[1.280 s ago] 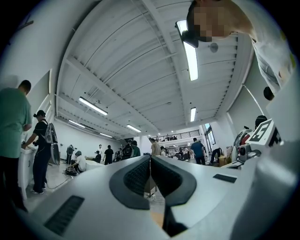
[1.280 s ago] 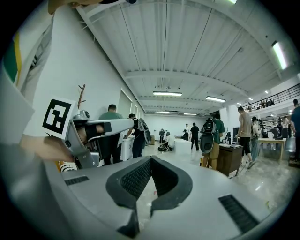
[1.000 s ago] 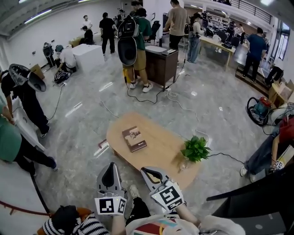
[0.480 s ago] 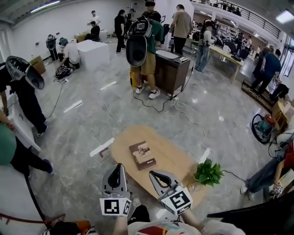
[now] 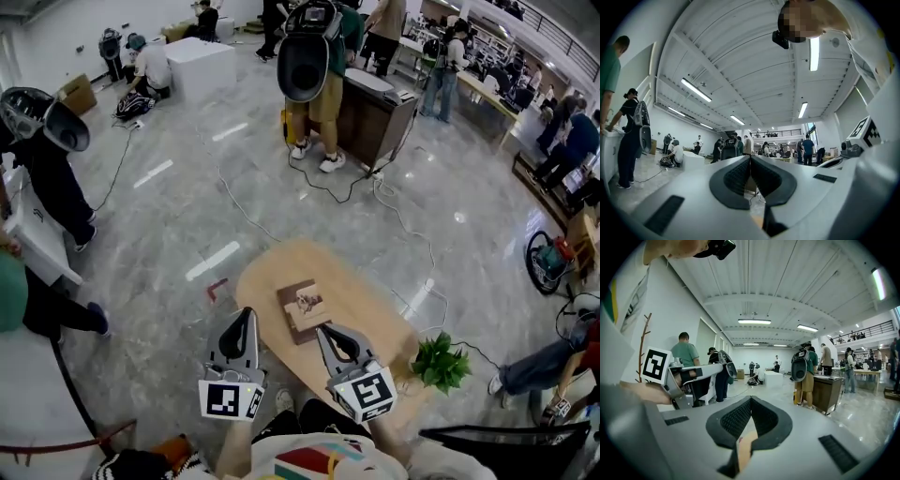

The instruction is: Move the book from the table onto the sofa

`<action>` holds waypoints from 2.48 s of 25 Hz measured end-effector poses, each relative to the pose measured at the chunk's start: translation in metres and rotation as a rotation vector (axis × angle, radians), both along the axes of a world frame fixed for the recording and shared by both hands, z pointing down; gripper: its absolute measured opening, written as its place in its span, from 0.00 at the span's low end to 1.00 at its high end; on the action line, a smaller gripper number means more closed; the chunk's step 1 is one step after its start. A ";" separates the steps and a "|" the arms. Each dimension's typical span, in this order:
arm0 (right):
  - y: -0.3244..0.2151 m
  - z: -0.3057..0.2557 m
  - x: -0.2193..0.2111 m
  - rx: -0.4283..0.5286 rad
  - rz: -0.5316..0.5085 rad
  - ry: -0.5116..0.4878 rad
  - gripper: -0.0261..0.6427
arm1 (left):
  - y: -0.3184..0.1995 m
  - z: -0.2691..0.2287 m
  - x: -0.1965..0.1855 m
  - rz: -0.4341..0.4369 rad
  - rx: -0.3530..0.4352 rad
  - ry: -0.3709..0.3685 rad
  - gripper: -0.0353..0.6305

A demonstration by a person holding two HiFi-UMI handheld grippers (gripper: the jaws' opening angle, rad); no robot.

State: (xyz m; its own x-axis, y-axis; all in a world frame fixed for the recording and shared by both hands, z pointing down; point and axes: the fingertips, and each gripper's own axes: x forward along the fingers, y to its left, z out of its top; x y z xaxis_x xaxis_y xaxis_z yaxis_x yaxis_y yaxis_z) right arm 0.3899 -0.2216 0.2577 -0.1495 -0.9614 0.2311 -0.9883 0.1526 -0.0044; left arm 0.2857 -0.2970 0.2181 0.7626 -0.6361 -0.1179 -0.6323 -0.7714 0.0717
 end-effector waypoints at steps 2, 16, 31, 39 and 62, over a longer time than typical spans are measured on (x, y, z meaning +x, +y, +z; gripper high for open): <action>-0.006 0.011 0.016 -0.039 0.037 -0.019 0.06 | -0.005 0.016 0.007 0.005 -0.040 -0.020 0.06; -0.047 0.157 0.084 -0.240 0.006 -0.016 0.06 | -0.028 0.211 0.055 -0.044 -0.300 -0.154 0.06; -0.058 0.414 0.063 -0.495 -0.095 0.066 0.06 | 0.007 0.459 0.033 -0.157 -0.622 -0.215 0.07; -0.057 0.474 0.056 -0.620 -0.056 -0.013 0.06 | 0.021 0.502 0.033 -0.065 -0.671 -0.283 0.07; -0.032 0.492 -0.016 -0.724 -0.236 -0.099 0.06 | 0.028 0.532 0.013 -0.090 -0.772 -0.297 0.07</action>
